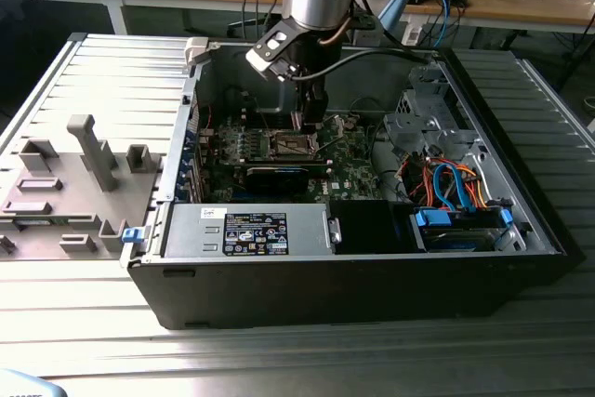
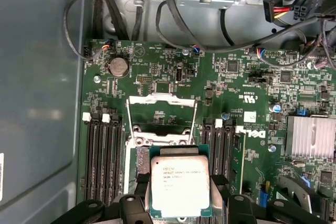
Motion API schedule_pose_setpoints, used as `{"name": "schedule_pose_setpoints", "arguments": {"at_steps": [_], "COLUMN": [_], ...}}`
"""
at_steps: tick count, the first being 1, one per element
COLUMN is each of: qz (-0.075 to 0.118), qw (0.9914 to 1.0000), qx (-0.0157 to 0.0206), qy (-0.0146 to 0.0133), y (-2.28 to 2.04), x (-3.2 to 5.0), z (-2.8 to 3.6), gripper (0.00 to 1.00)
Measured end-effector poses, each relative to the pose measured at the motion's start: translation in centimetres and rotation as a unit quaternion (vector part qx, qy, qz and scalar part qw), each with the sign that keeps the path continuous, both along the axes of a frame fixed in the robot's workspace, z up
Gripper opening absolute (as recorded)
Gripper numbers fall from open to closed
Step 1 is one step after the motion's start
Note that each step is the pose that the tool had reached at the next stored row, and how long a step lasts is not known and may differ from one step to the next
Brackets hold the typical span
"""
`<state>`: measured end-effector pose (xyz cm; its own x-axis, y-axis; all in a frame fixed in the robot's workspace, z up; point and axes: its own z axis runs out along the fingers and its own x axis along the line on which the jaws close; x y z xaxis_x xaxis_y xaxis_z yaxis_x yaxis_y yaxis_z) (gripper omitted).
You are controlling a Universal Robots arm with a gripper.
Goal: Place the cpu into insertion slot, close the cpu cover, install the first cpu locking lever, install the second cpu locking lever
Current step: 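Place the cpu into insertion slot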
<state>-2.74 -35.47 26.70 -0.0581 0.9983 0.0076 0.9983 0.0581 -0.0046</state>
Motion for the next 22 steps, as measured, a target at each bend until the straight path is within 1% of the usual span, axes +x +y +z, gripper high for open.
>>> {"name": "schedule_pose_setpoints", "arguments": {"at_steps": [8,16,18,22], "qz": [-0.022,-0.037,-0.046,-0.056], "qw": [0.99976,0.99931,0.99895,0.99841], "qx": [0.0000,0.0000,0.0000,0.0000], "qy": [0.0000,0.0000,0.0000,0.0000], "y": [0.00,0.00,0.00,0.00], "x": [0.00,0.00,0.00,0.00], "z": [-0.03,-0.06,-0.07,-0.09], "gripper": [0.55,0.55,0.55,0.55]}}
